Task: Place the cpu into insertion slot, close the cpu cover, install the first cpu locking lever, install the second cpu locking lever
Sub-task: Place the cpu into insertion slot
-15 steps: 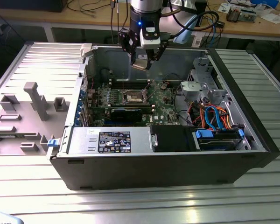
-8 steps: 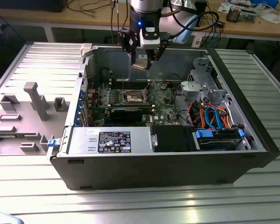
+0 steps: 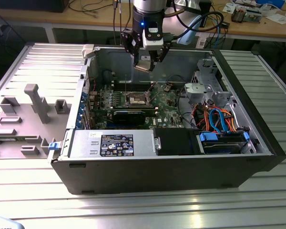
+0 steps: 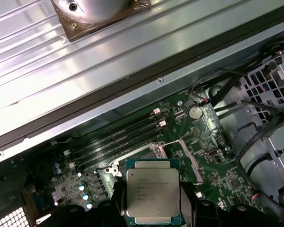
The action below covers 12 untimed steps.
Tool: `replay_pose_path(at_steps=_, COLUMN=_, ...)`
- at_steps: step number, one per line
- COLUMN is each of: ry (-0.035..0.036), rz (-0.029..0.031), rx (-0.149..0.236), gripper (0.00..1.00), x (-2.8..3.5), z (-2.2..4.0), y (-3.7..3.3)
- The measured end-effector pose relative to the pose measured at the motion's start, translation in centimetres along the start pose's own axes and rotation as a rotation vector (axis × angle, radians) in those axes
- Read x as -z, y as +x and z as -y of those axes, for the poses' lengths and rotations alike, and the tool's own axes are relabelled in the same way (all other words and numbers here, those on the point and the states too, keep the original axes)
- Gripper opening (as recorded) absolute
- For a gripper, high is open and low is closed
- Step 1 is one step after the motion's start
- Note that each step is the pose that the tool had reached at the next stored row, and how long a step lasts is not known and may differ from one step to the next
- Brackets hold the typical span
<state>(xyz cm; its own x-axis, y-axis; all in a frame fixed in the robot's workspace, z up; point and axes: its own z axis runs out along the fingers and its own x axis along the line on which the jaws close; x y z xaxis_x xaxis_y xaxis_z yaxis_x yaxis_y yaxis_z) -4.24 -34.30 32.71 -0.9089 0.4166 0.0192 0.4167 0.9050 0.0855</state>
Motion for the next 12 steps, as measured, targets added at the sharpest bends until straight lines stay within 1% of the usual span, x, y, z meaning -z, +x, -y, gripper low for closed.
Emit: replay_pose_path(at_steps=12, ry=-0.0002, rz=0.0009, rx=-0.011, gripper=0.55, x=0.00, z=0.00, y=0.00)
